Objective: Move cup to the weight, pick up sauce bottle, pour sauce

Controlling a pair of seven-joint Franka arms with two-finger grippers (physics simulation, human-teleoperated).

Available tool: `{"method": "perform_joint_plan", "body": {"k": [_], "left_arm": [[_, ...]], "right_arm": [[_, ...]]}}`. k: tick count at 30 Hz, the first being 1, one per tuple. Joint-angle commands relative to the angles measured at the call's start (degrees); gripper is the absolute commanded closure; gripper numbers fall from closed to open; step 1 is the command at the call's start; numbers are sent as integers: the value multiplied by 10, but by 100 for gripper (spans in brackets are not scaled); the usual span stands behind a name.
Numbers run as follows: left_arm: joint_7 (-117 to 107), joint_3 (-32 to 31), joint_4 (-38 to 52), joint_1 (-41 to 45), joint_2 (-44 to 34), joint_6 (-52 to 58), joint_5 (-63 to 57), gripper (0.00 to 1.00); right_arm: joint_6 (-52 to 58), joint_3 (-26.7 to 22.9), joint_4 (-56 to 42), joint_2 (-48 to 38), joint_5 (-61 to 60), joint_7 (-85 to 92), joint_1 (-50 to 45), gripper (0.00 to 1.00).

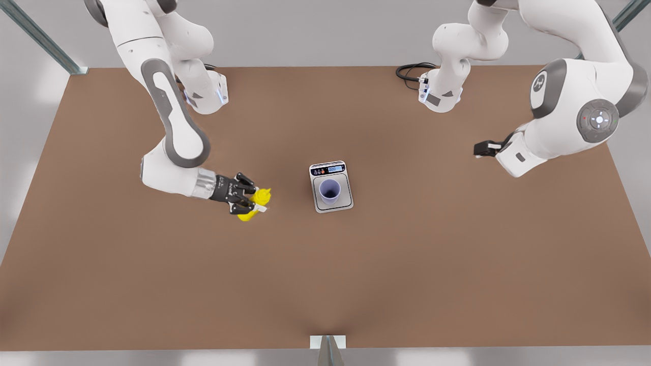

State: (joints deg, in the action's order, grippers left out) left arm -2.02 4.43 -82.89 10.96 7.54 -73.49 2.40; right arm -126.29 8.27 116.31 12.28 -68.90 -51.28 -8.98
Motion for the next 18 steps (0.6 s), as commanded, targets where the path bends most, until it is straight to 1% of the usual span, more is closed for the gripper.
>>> {"method": "perform_joint_plan", "body": {"k": [1, 2, 5, 10, 12, 13, 16, 17, 18], "left_arm": [[0, 9, 0, -1, 1, 1, 1, 0], [0, 11, 0, -1, 2, 0, 1, 0], [5, 12, 0, -1, 1, 3, 1, 0], [6, 15, 0, -1, 2, 2, 0, 0], [6, 15, -2, -1, 3, 3, 0, 0], [5, 15, -2, -1, 3, 5, 0, 0], [5, 15, 2, -1, 1, 1, 8, 0], [-2, 14, 26, -1, 12, -2, 8, 0], [-2, 15, 48, -1, 14, 5, 15, 0]], "right_arm": [[-8, -4, 1, 0, -27, 15, -3, 78], [13, -13, 8, 1, -49, 36, 0, 77], [27, -15, 19, 4, -71, 46, 13, 77], [110, -19, 37, 20, -117, 60, 56, 77], [163, -19, 42, 27, -144, 67, 72, 77], [201, -19, 46, 38, -156, 86, 90, 77], [264, -18, 58, 71, -171, 129, 128, 77], [305, -15, 63, 95, -172, 169, 150, 77], [321, -12, 70, 112, -183, 207, 157, 77]]}}
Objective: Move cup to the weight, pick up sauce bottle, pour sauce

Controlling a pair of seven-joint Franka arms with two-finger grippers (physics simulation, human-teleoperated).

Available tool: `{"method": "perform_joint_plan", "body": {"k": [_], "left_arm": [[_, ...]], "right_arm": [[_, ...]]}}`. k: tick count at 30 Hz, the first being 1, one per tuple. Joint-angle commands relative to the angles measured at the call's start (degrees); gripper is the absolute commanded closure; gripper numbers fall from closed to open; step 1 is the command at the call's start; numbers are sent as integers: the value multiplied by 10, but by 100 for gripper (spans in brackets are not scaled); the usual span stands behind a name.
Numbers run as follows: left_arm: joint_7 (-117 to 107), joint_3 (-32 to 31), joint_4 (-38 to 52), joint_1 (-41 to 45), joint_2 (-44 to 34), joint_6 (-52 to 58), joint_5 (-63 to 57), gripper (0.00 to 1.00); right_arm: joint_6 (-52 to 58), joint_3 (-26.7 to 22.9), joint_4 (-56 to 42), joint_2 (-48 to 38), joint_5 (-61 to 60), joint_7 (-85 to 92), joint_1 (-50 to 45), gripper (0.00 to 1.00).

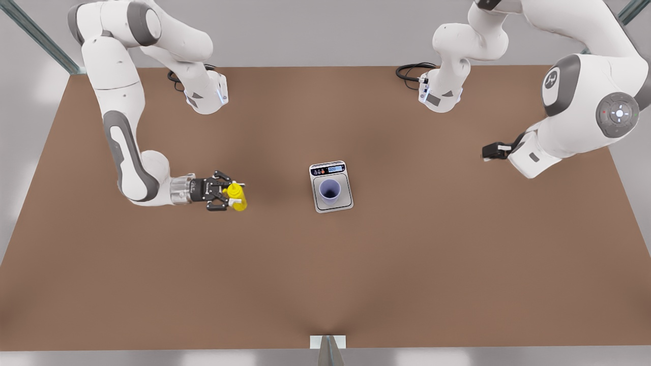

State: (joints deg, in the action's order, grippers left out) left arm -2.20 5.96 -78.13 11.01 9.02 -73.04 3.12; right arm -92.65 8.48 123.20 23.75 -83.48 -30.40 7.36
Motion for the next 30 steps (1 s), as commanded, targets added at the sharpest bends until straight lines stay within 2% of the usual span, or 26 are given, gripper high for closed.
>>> {"method": "perform_joint_plan", "body": {"k": [1, 3, 19, 23, 24, 25, 27, 30], "left_arm": [[-1, 0, 1, -1, 1, -2, 7, 0], [-1, 0, 1, -1, 2, -5, 7, 0], [-2, 2, -2, -1, 17, 0, 0, 0], [-2, 2, -3, -1, 18, -2, 0, 0], [-2, 2, -3, -1, 18, 0, 0, 0], [-2, 2, -3, -1, 18, -2, 0, 0], [-2, 2, -4, -1, 18, -3, 0, 0], [-2, 2, -4, -1, 18, -3, 0, 0]], "right_arm": [[-17, 14, 6, 7, -42, 17, 13, 77], [-16, 43, 17, 23, -42, 44, 43, 77], [-36, 43, 23, 109, -19, 93, 44, 75], [-44, 43, 22, 114, -12, 102, 44, 71], [-44, 43, 22, 118, -12, 102, 45, 68], [-44, 43, 22, 120, -12, 102, 45, 59], [-44, 43, 21, 122, -12, 99, 46, 19], [-44, 43, 20, 130, -12, 102, 46, 16]]}}
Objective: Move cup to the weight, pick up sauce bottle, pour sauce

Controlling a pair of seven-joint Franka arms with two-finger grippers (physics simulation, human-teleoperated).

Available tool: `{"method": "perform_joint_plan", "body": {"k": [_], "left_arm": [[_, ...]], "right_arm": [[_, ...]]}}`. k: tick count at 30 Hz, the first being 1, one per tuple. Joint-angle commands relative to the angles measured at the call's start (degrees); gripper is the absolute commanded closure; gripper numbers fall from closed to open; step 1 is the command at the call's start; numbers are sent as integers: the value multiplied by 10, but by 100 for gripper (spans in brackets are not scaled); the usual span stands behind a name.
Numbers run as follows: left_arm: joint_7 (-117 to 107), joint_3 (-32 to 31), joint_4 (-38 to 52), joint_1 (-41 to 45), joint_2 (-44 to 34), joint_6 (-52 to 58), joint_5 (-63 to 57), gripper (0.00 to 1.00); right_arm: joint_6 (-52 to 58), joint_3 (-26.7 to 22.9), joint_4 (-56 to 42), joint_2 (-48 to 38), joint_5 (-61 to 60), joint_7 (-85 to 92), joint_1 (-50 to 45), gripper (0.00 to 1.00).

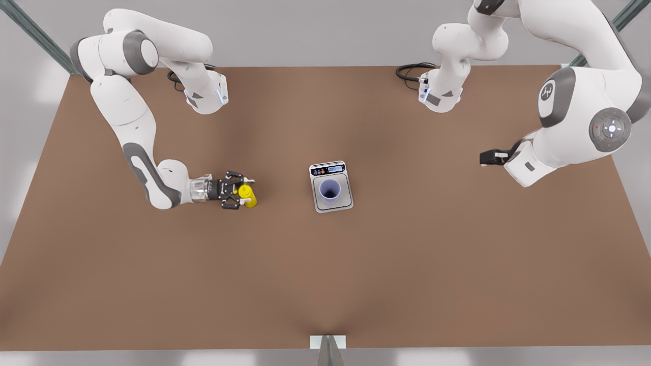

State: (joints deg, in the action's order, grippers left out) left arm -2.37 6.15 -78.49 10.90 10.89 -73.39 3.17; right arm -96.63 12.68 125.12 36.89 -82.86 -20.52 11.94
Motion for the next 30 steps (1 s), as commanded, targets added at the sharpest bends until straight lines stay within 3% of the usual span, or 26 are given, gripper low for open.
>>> {"method": "perform_joint_plan", "body": {"k": [1, 4, 5, 18, 24, 26, 30], "left_arm": [[0, 0, 0, 0, 0, 0, 0, 0], [0, 0, 1, 0, 0, 0, 0, 0], [-1, 0, 2, 0, -1, 0, 0, 0], [-5, -1, 3, 0, -1, 0, 0, 0], [-4, -1, 3, 0, -1, 0, 1, 0], [-3, -1, 4, 0, -1, 2, 3, 0], [-4, 0, 29, 0, -9, 8, 3, 0]], "right_arm": [[-4, 0, 1, 2, -18, 3, 0, 15], [-4, 0, 0, 2, -18, 2, 0, 11], [-4, 0, -1, 2, -17, 0, 1, 0], [-8, -15, 4, -19, 60, -6, 32, 0], [36, -99, -3, -45, 192, -2, 49, 0], [71, -143, -89, -68, 301, -9, 41, 0], [182, -164, -357, -141, 552, 17, -24, 0]]}}
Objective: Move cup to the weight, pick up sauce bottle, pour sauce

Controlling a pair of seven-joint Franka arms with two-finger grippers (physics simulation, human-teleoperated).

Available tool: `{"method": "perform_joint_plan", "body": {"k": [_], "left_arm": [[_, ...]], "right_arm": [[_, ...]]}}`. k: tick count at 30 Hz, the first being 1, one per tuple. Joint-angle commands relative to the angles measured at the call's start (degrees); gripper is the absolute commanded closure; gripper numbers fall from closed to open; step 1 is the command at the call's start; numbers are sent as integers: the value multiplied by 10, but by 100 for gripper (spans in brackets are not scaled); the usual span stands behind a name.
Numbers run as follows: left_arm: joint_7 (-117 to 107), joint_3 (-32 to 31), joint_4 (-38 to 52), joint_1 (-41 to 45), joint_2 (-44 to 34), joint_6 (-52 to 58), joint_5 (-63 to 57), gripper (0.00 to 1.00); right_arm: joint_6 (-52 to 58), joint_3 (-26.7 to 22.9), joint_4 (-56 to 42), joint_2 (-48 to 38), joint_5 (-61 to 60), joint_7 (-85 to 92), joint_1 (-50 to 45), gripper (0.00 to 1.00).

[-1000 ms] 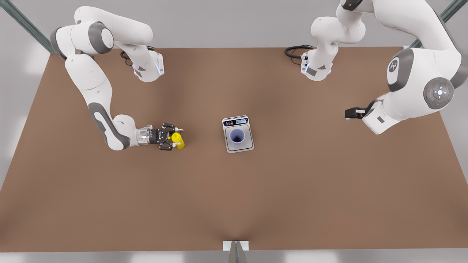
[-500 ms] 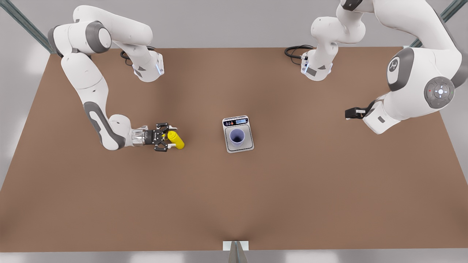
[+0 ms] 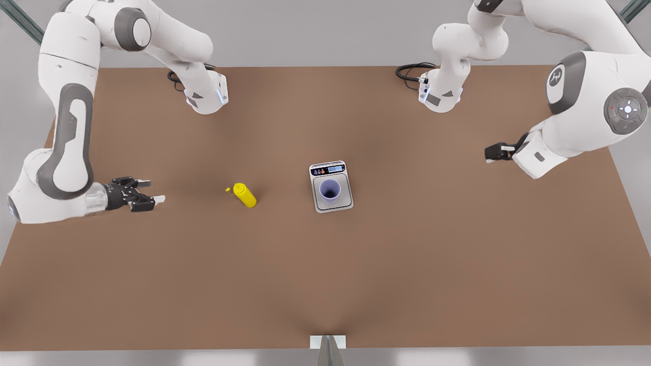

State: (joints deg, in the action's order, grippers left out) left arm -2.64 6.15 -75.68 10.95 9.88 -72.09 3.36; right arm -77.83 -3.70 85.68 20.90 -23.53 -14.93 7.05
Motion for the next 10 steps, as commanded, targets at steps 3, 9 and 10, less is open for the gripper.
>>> {"method": "perform_joint_plan", "body": {"k": [3, 9, 10], "left_arm": [[4, 1, -40, -1, -34, -9, -4, 0], [3, 0, -38, -1, -30, -9, -4, 0], [2, 1, -37, -1, -29, -9, -4, 0]], "right_arm": [[-33, 6, -58, -81, 155, 109, -92, 0], [-128, 78, 16, -163, 209, 111, -110, 0], [-130, 78, 17, -161, 208, 112, -110, 0]]}}
